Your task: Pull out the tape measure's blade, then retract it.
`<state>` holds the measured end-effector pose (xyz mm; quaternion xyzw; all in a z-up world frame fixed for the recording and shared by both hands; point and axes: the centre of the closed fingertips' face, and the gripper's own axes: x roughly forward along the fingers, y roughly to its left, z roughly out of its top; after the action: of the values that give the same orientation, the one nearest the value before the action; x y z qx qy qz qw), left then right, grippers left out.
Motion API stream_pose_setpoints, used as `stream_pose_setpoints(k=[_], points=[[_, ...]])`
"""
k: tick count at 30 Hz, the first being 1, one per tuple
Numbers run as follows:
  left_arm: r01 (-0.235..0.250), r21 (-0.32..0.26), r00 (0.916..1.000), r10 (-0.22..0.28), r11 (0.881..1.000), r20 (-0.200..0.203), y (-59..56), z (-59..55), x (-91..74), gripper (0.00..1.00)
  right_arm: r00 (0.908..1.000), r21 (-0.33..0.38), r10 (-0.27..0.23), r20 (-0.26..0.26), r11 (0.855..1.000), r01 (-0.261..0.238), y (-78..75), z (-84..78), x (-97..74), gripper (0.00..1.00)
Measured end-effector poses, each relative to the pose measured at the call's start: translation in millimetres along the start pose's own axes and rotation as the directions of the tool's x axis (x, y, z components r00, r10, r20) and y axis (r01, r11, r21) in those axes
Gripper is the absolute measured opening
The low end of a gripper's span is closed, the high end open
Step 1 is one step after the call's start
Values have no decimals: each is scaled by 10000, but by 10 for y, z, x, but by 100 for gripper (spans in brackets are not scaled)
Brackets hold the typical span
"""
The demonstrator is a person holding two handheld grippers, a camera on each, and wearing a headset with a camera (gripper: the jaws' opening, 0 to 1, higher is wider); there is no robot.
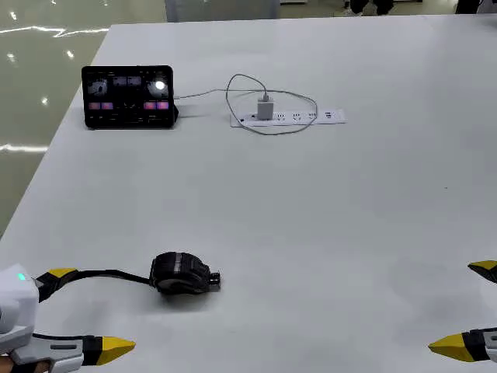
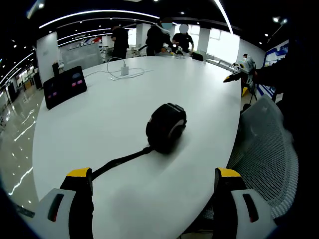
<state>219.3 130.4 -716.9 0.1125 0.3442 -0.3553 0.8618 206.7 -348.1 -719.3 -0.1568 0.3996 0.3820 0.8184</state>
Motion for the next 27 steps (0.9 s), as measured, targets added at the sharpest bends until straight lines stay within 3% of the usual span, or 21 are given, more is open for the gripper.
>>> stream_pose_setpoints(k=[8,13,19,20,23,27], points=[[-16,17,10000,15,10000,85,5,0,-31,99,9999,-73,-26,-120,10000,25,-8,-20,-32,99],[72,45,9999,-71,10000,-115,-5,-63,-23,99,9999,-11,-88,-48,10000,88,-17,-10,-65,99],[-371,172,9986,377,9992,-375,90,-77,-45,99,9998,87,-204,11,9998,203,-39,-22,-46,99],[-528,408,9980,542,9978,-330,131,-71,-47,99,9997,92,-235,67,9997,234,-45,-16,-36,99],[-290,217,9995,292,9993,-124,120,-37,-58,99,9979,15,-257,599,9997,256,-69,57,-8,99],[-321,308,9993,327,9990,-179,107,24,-98,99,9990,47,-162,428,9999,160,-70,23,31,99]])
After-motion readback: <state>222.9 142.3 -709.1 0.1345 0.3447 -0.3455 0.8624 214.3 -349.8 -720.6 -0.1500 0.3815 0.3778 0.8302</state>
